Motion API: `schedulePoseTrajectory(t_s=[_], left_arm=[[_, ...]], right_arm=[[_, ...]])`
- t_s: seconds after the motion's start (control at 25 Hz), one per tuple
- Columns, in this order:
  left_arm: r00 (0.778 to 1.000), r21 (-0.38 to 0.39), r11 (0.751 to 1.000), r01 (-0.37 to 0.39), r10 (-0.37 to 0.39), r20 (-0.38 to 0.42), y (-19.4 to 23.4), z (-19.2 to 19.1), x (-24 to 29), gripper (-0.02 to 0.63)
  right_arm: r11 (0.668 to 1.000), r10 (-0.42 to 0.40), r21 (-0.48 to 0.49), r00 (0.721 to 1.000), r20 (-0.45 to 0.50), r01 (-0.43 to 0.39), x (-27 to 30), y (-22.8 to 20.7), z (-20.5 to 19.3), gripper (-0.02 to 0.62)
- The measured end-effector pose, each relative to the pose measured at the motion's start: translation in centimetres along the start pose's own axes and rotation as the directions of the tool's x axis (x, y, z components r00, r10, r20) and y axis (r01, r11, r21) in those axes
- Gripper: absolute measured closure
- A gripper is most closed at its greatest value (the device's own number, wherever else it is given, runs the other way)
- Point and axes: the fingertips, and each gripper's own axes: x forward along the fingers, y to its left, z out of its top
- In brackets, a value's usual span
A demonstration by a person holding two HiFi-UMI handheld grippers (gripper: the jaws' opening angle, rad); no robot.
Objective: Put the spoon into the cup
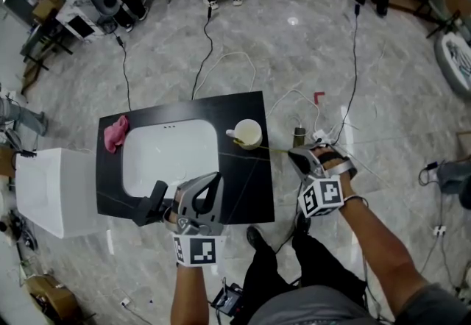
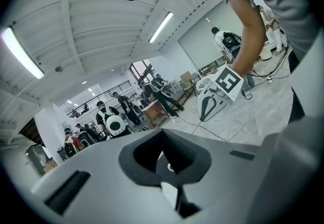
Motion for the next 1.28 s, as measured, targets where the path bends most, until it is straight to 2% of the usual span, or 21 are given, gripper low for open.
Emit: schedulePoseTrajectory(t_s=[0.4, 0.88, 1.28], left_arm=[[1.000, -0.003, 1.000, -0.014, 0.014, -0.005, 0.5, -0.4, 0.7, 0.604], [0.999, -0.027, 0.999, -0.027, 0.026, -0.021, 0.8, -1.0, 0.7, 0.604], [0.998, -0.052, 0.998, -0.041, 0.044, 0.046, 1.6, 0.4, 0.1, 0.604]], right_arm=[[0.999, 0.031, -0.014, 0.999, -0.028, -0.031, 1.5, -0.7, -0.9, 0.561], [0.999, 0.019, -0.038, 0.999, 0.033, -0.018, 2.0, -1.9, 1.3, 0.558], [0.997, 0.014, -0.072, 0.997, 0.071, -0.009, 0.7, -3.2, 3.3, 0.520]])
